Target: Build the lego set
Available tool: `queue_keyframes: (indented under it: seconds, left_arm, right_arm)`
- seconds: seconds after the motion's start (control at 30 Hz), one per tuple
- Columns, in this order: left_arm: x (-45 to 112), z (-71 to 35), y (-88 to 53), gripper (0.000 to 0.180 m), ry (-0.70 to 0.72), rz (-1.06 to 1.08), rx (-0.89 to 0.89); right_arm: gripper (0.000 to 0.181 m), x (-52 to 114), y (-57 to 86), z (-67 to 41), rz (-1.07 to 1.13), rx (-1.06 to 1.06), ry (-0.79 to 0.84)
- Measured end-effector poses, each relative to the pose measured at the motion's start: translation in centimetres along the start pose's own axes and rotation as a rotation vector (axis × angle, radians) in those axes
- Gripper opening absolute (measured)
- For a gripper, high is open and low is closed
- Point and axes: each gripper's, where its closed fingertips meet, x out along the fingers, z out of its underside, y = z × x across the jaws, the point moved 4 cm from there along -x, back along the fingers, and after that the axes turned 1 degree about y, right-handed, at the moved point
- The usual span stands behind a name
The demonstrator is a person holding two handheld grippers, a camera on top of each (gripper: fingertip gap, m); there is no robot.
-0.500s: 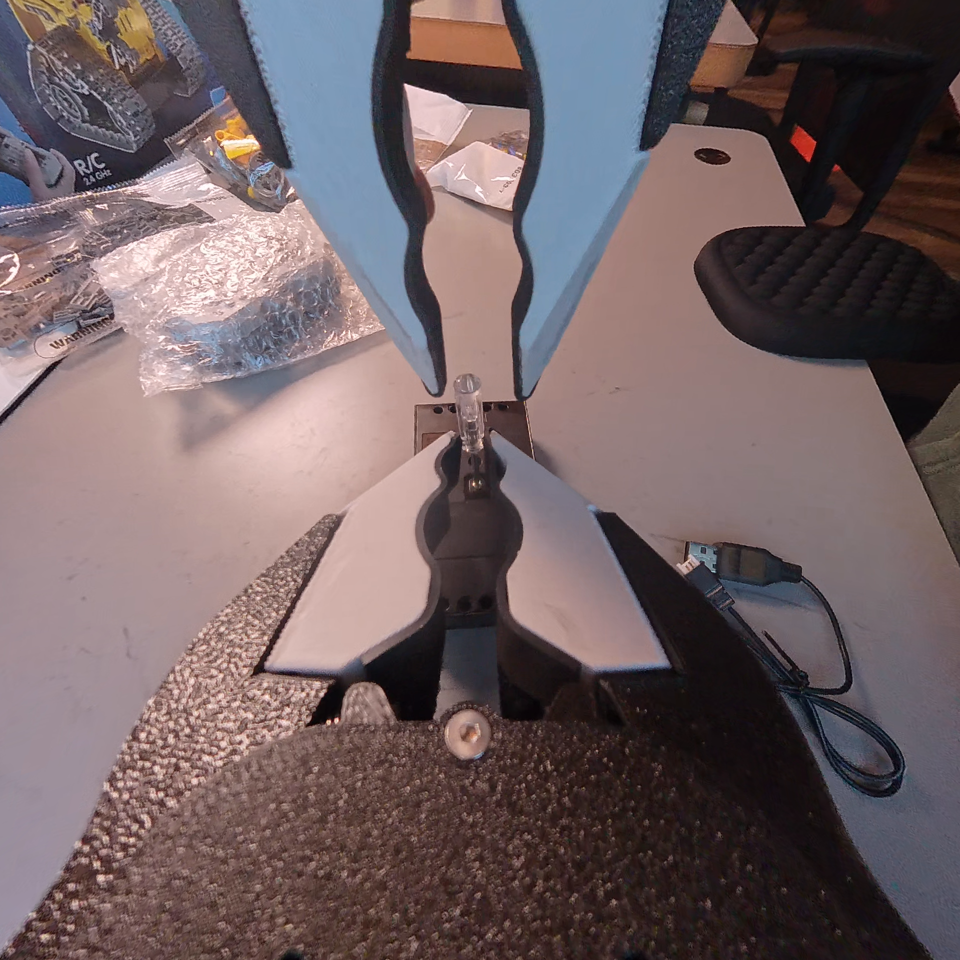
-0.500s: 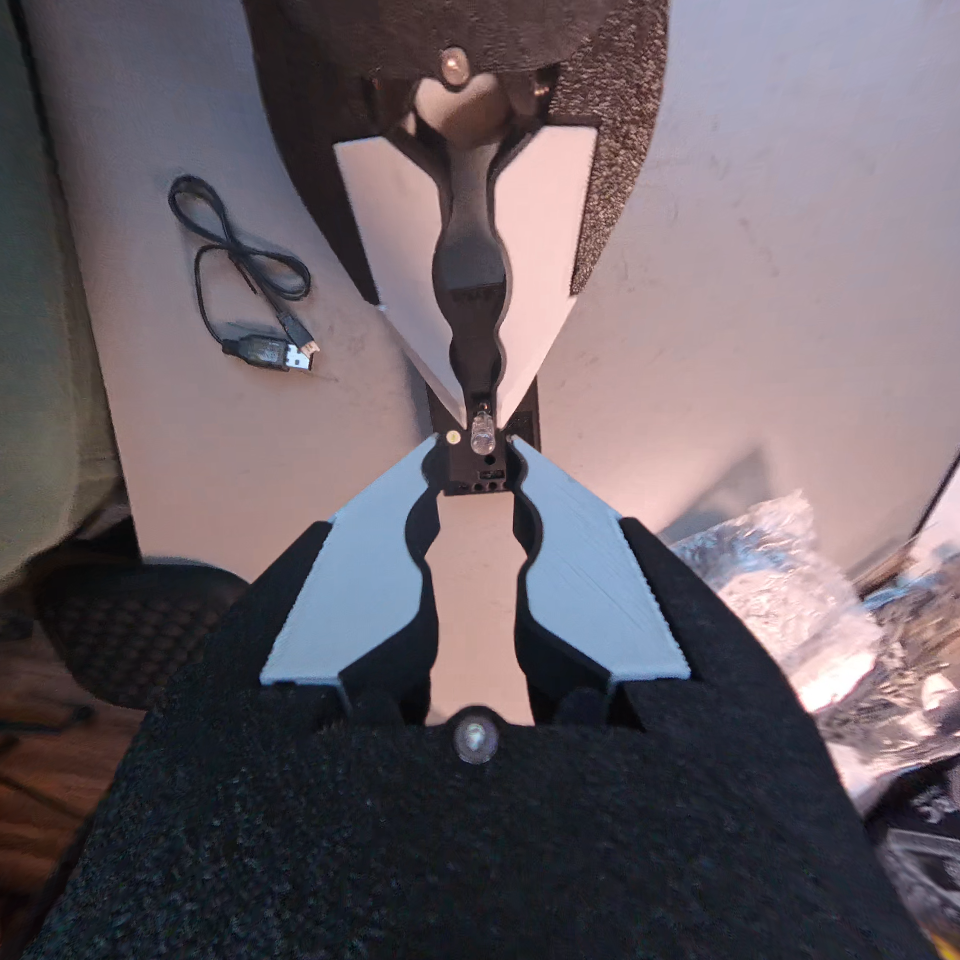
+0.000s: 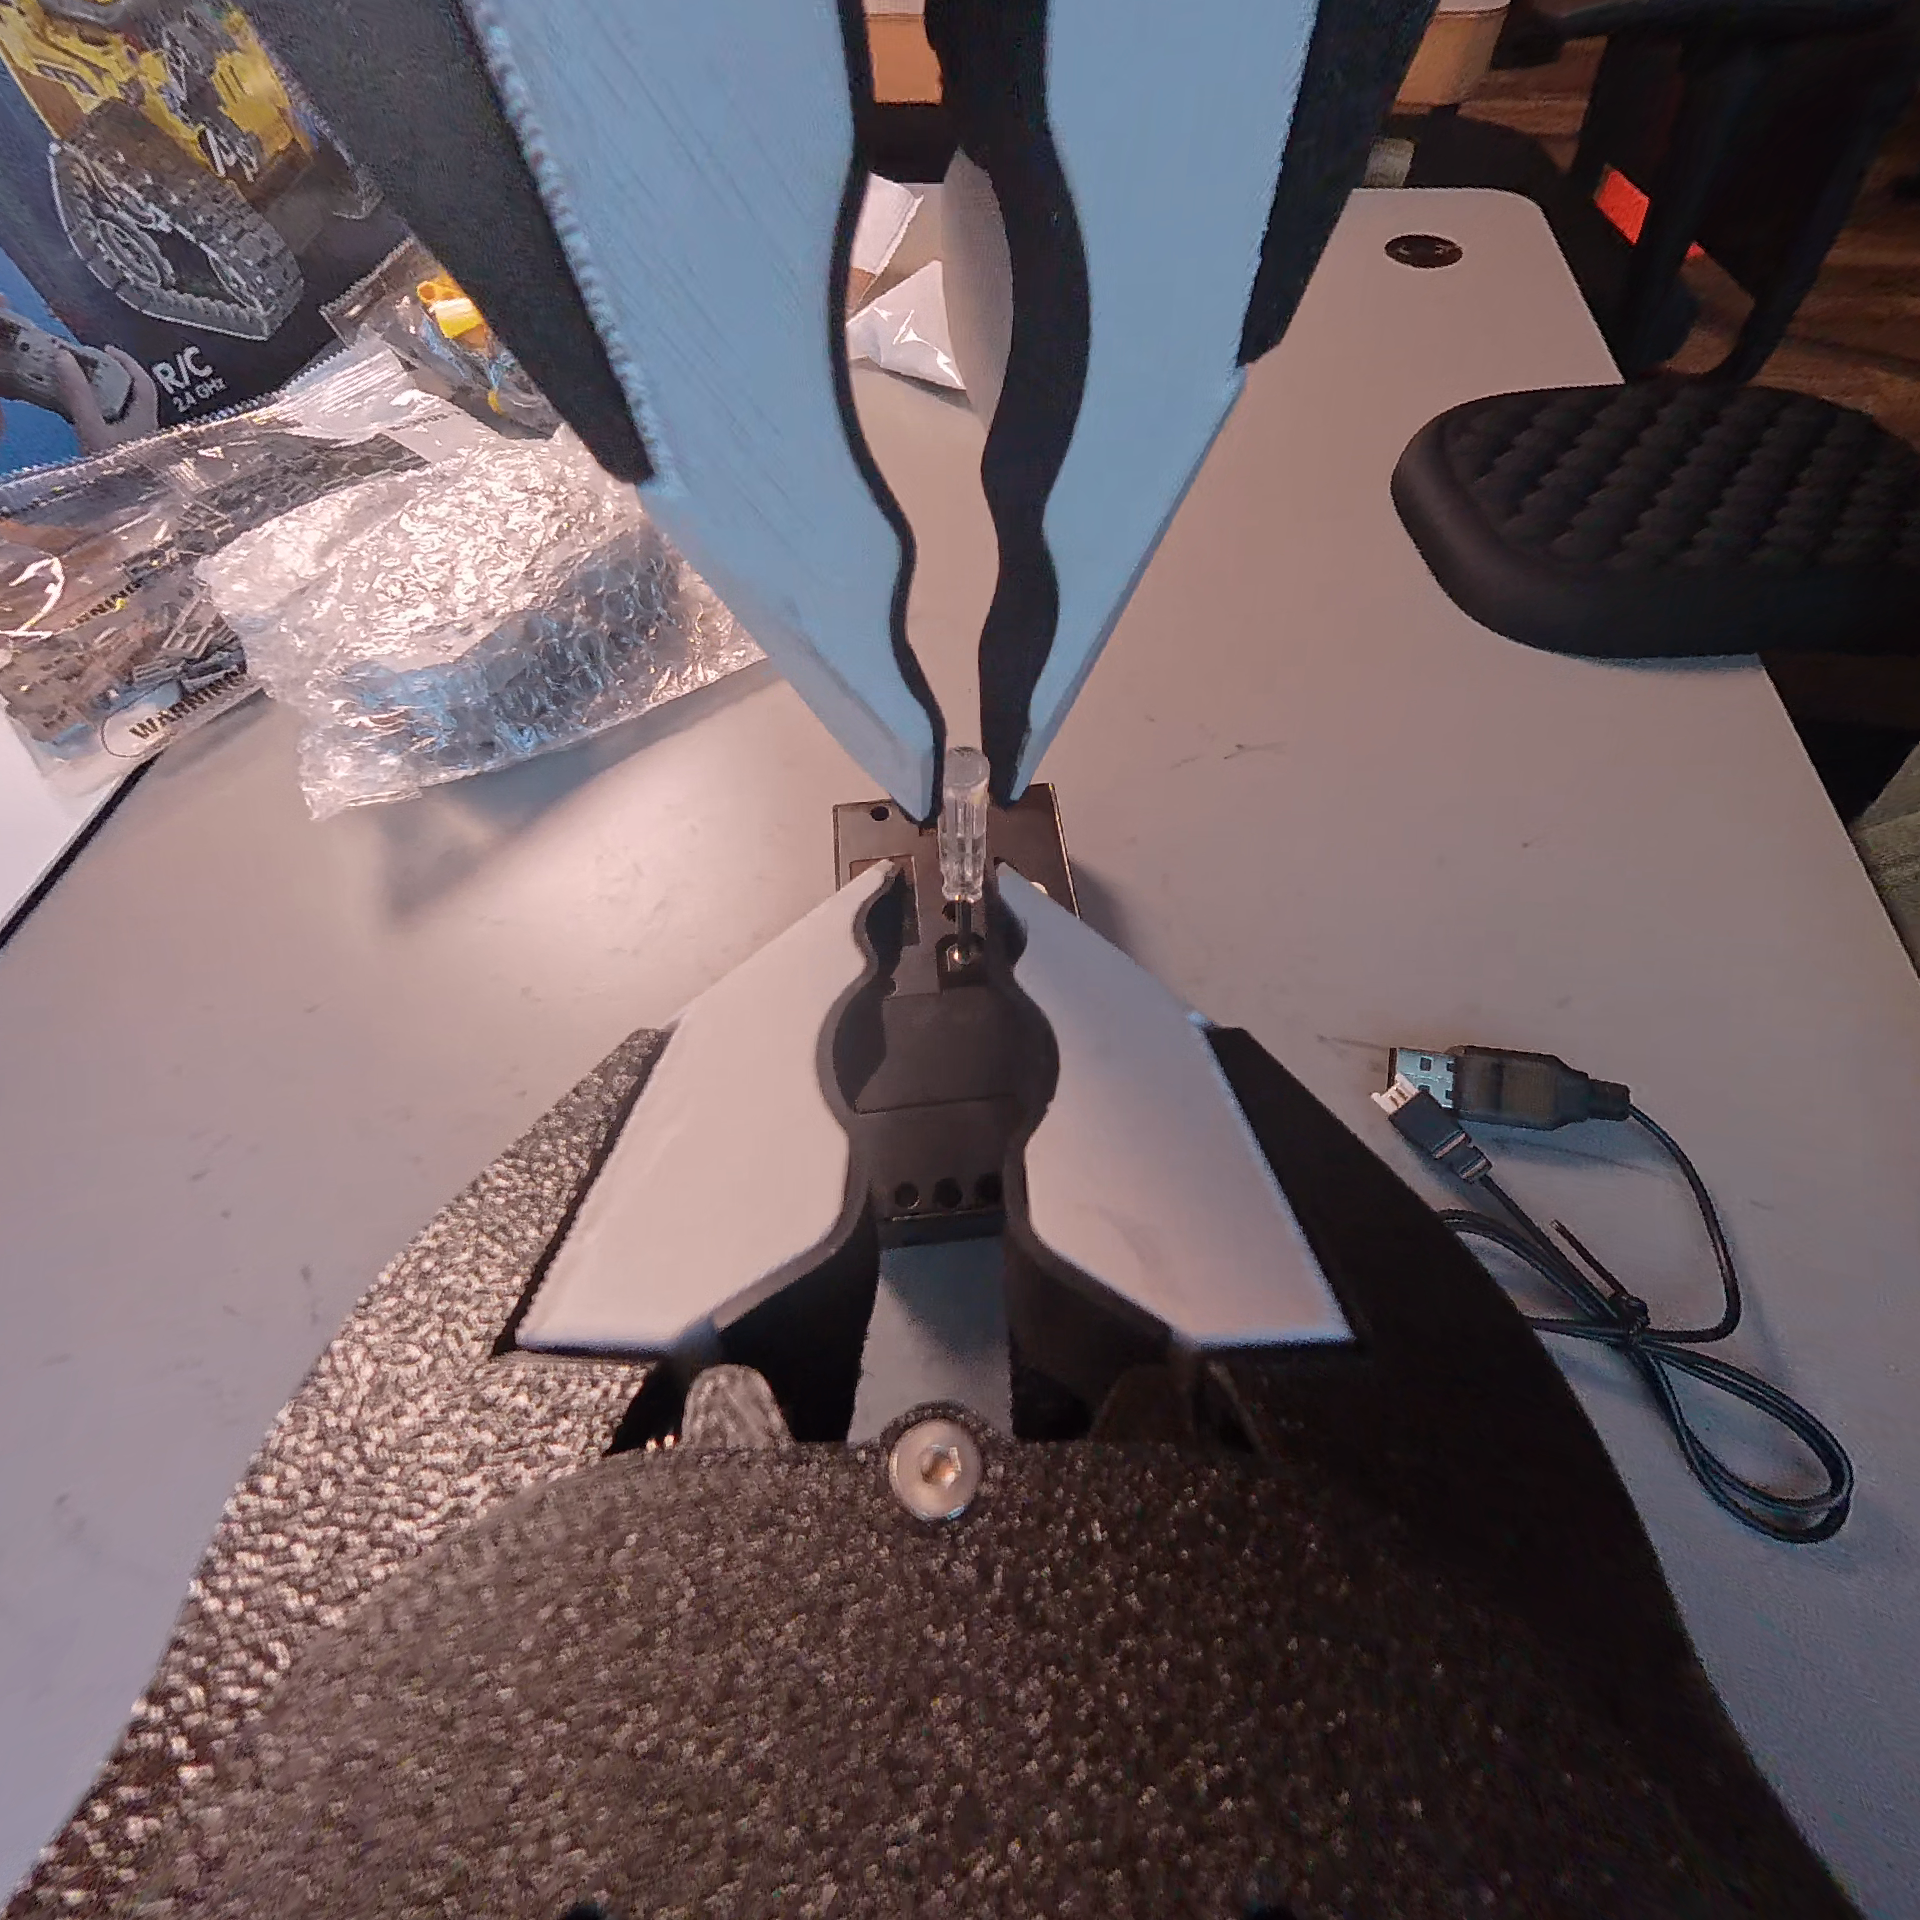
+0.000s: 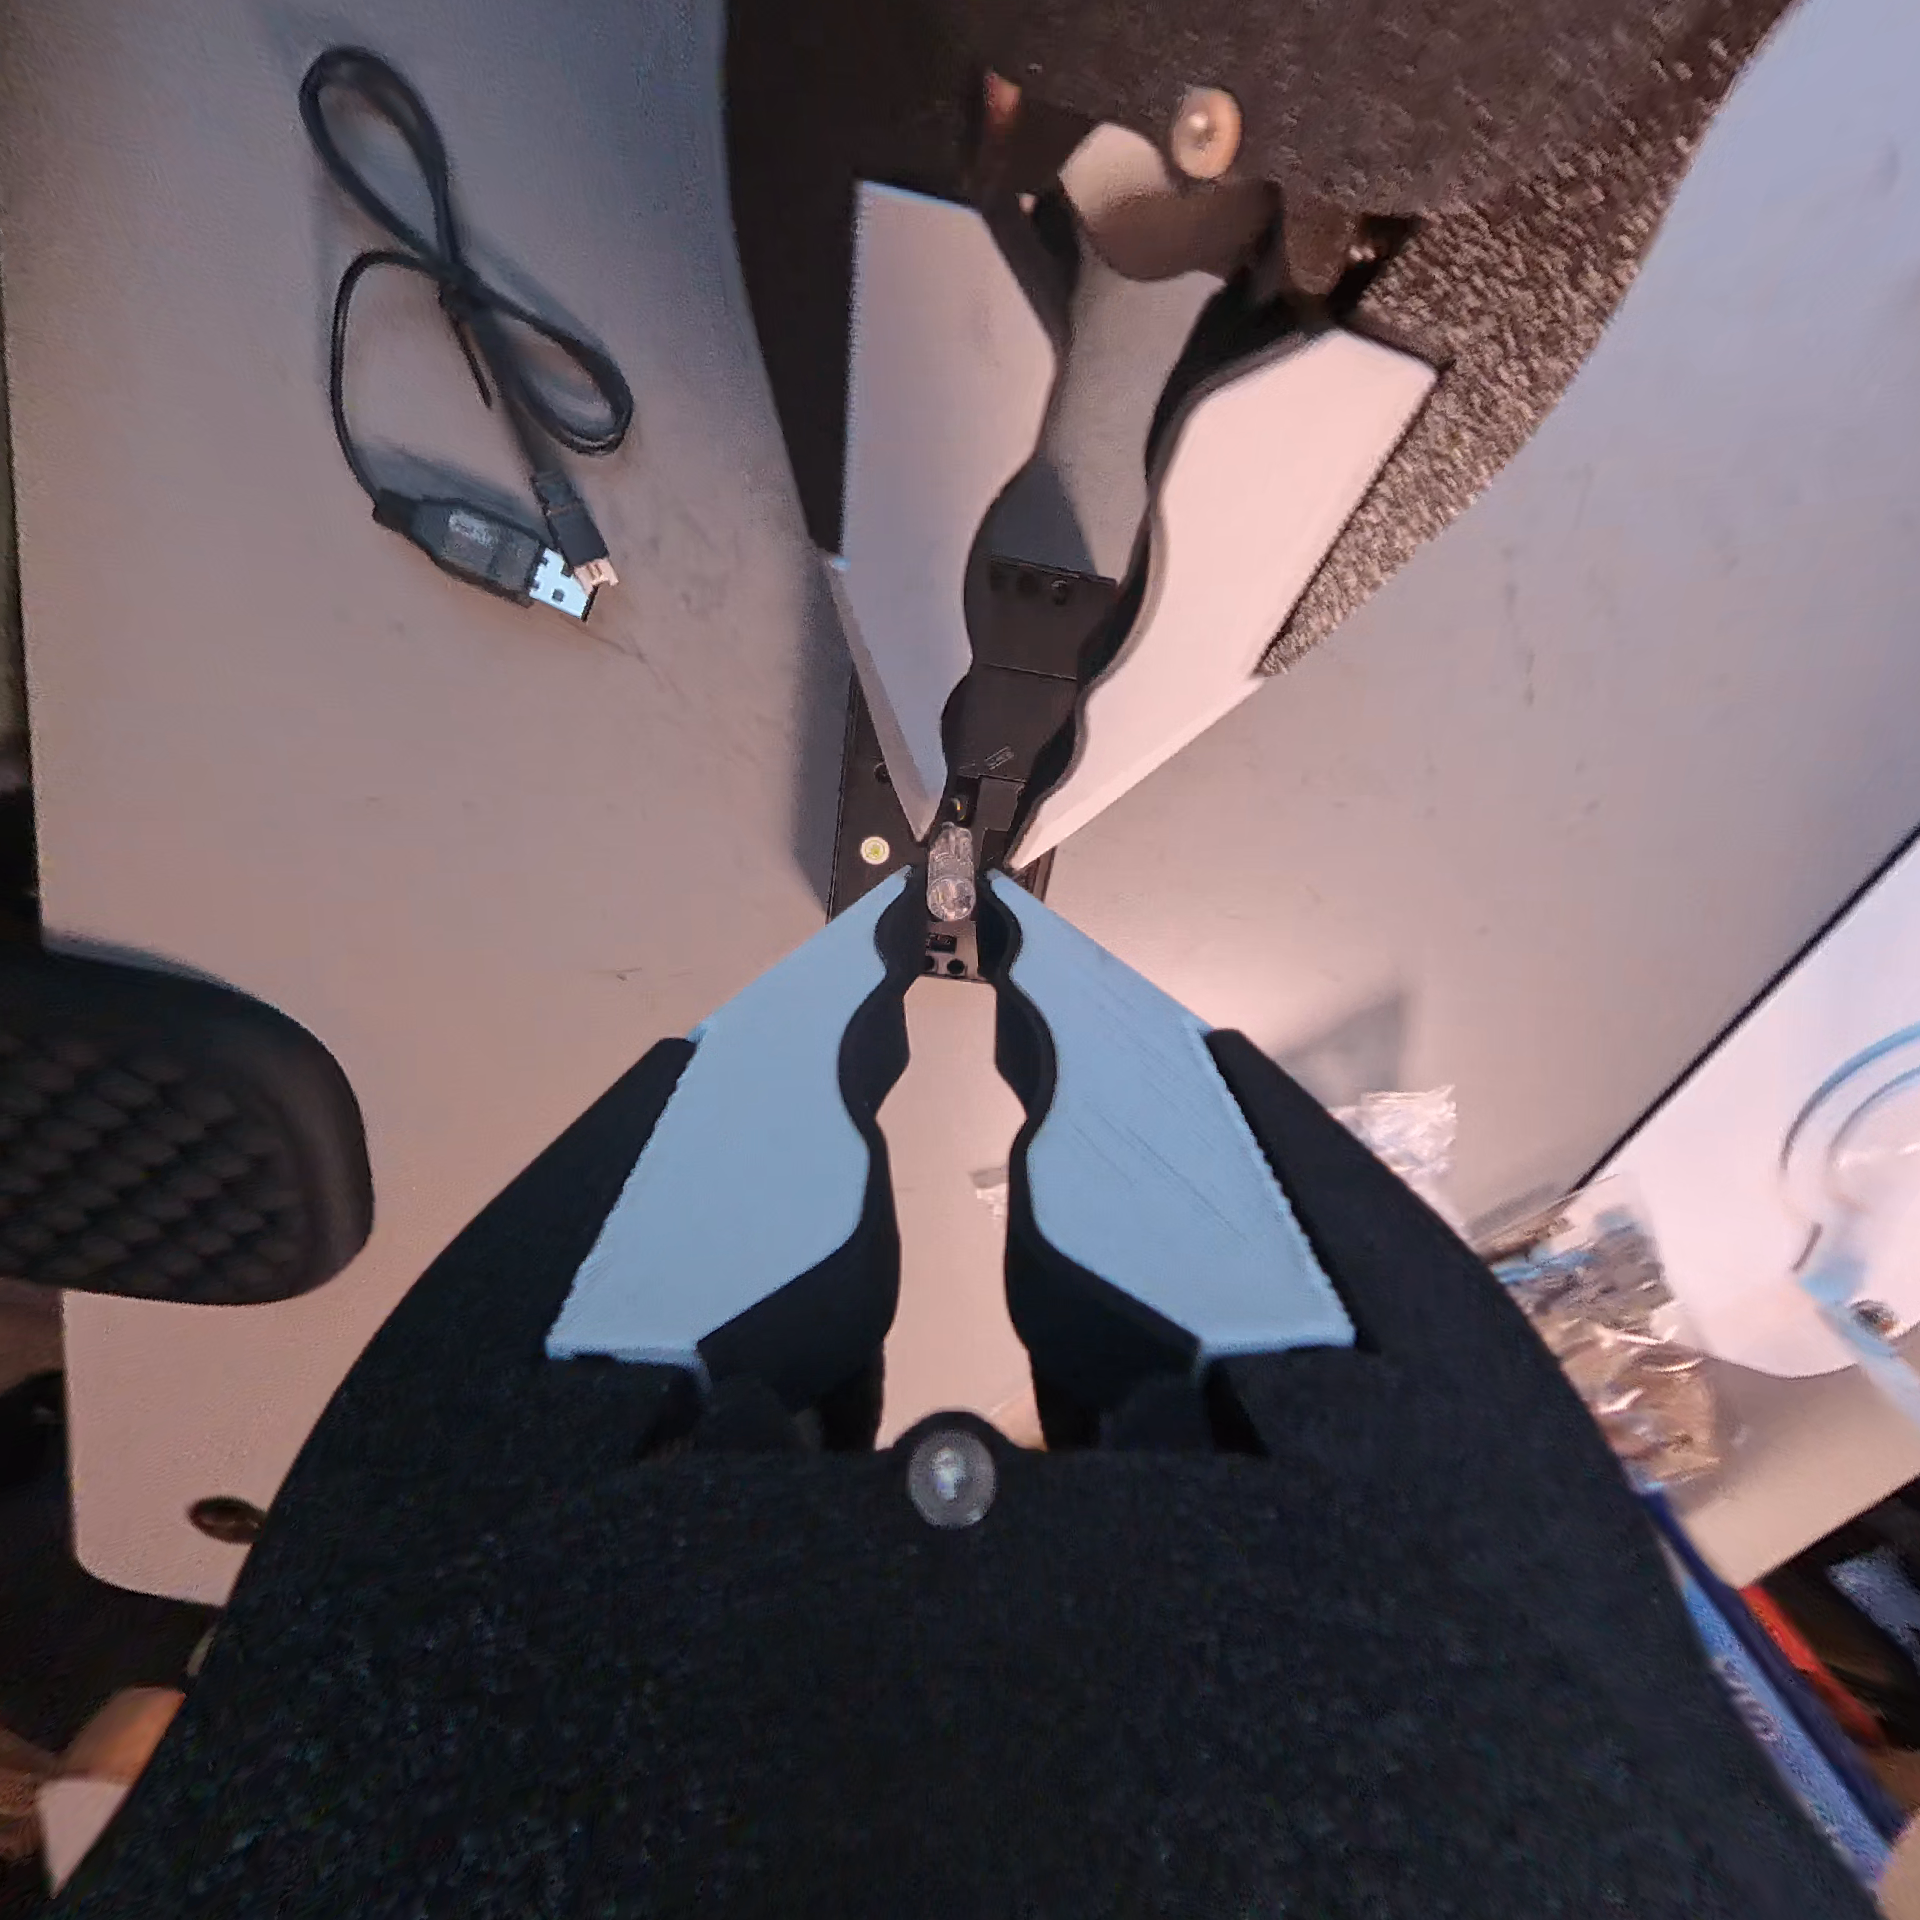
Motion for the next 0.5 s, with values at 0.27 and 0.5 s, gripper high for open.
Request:
queue_keyframes:
  seconds: [0.27, 0.5]
  left_arm:
    - [0.3, -0.09, 0.31, 0.011, 0.027, 0.044, -0.01]
    - [0.36, -0.13, 0.13, 0.008, 0.028, 0.026, -0.042]
  right_arm:
    - [0.007, 0.07, -0.54, -0.42, 0.004, -0.372, -0.03]
    - [0.02, -0.22, 0.07, 0.04, 0.007, -0.168, -0.028]
